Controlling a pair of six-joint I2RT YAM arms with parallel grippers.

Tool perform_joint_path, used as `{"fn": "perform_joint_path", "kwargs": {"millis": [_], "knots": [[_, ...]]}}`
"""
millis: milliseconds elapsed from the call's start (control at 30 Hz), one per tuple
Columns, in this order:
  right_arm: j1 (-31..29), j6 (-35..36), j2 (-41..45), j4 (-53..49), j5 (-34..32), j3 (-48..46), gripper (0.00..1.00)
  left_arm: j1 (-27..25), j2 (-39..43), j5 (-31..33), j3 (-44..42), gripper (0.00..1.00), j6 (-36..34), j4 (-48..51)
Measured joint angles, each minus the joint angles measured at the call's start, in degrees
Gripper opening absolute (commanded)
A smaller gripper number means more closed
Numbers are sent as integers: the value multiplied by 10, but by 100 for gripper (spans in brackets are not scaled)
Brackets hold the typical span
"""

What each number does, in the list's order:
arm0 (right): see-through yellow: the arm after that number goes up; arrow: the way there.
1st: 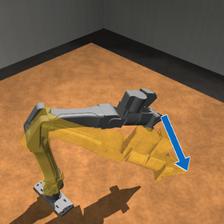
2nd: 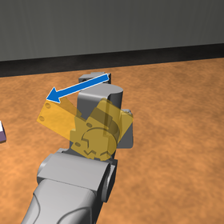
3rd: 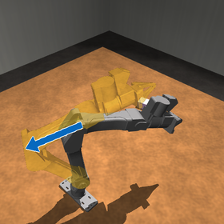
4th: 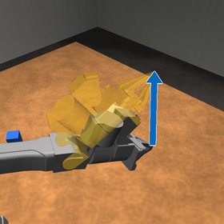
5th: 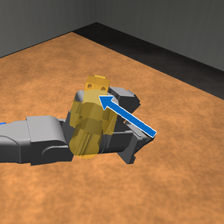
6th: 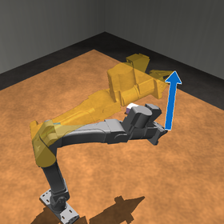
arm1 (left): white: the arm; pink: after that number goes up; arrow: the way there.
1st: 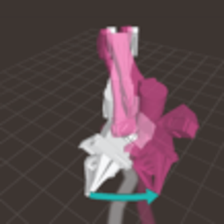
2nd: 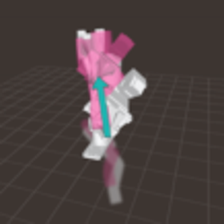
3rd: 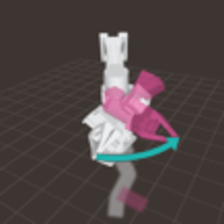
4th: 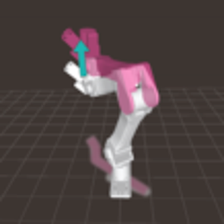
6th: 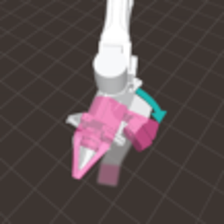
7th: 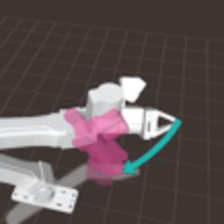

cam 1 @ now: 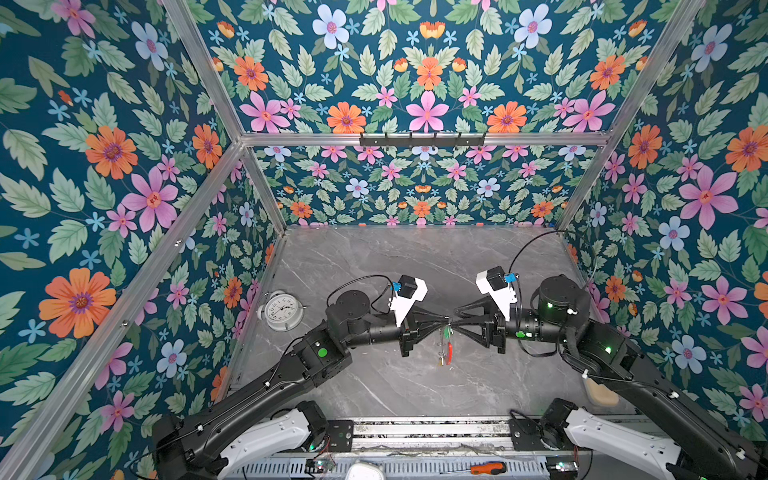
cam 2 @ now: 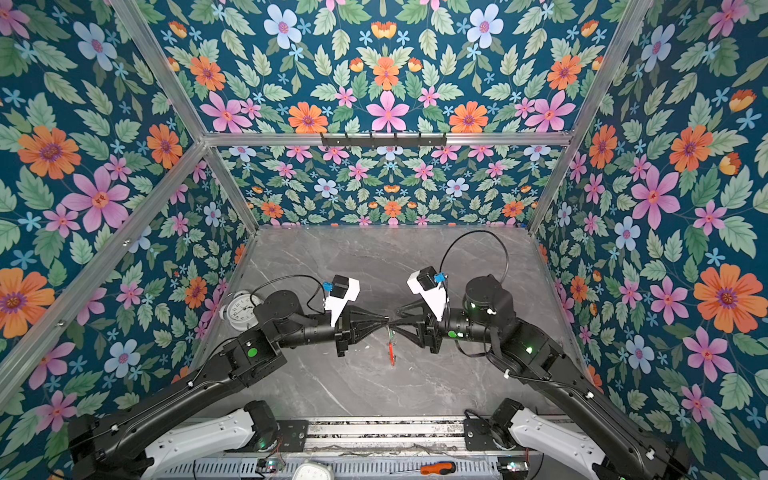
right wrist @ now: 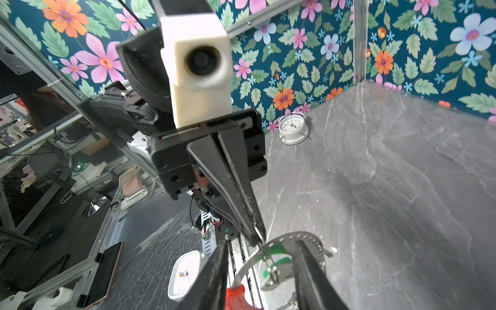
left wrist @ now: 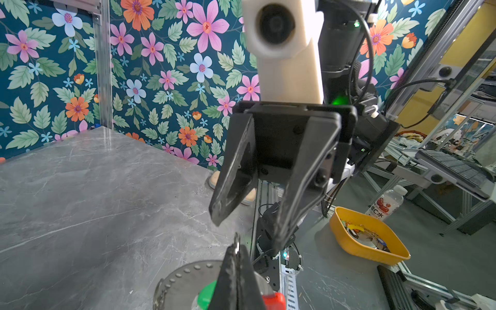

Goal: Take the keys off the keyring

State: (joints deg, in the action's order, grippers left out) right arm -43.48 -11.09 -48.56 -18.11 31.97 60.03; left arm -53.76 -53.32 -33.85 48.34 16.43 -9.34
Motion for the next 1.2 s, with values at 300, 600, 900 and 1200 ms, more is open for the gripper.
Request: {"fn": "perform_joint_path", "kwargs": {"millis": [300, 600, 900, 1200], "knots": [[0, -45, 45, 135, -11, -69, 50, 0, 20, 13, -65, 0, 16, -140], [0, -85, 39, 231, -7, -115, 49, 0, 21, 9, -110, 0, 46, -263], [0, -124, 20, 295, 30, -142, 37, 0, 21, 10, -129, 0, 63, -323], [0, -146, 6, 333, 68, -149, 19, 0, 21, 19, -137, 0, 72, -339]]}}
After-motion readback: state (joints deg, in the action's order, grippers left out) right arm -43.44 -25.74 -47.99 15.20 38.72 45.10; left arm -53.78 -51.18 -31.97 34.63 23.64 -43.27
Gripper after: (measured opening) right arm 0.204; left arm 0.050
